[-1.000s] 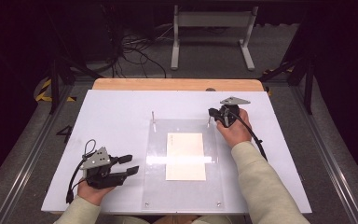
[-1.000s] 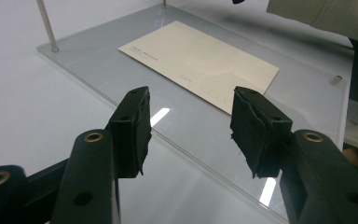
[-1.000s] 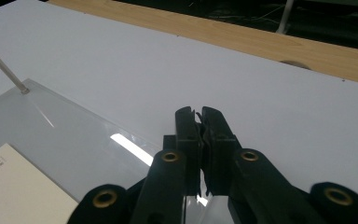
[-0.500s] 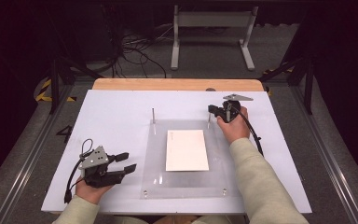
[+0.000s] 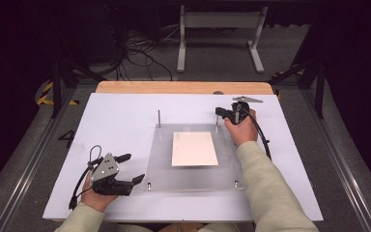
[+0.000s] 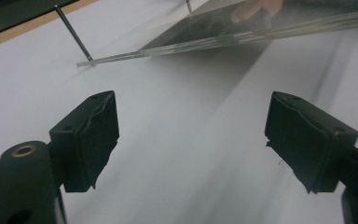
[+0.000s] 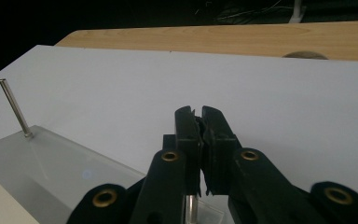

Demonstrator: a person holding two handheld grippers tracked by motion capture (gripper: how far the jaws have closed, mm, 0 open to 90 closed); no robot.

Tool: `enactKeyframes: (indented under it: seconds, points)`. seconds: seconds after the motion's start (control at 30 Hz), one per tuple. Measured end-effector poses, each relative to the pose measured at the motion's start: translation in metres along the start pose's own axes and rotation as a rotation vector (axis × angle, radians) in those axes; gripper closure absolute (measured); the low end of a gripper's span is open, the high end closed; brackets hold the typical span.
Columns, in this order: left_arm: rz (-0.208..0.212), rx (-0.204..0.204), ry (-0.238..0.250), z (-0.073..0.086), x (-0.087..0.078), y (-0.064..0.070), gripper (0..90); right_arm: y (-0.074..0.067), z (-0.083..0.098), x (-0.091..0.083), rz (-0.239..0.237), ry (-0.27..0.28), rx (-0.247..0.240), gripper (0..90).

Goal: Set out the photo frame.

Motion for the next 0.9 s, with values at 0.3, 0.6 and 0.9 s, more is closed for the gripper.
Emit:
enactKeyframes:
  seconds: [0.3, 0.6, 0.9]
  points:
    - [0.004, 0.116, 0.051, -0.017, 0.015, 0.009, 14.6, 0.002, 0.000, 0.002, -0.007, 0.003, 0.036, 86.0]
    - [0.071, 0.167, 0.135, -0.036, 0.024, 0.025, 21.4, 0.002, 0.001, 0.003, -0.003, 0.011, 0.041, 85.9]
    - [0.077, 0.189, 0.154, -0.043, 0.021, 0.032, 54.0, 0.002, 0.003, 0.002, -0.008, 0.023, 0.042, 85.8]
Point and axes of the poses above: each handheld gripper's, and its own axes: x roughly forward along the jaws, z roughly out of its underside, y roughly to its right, the point moved 1 cm from there along x, roughly forward along the jaws, and after that the axes turned 3 degrees about z, right-handed, at the moved point
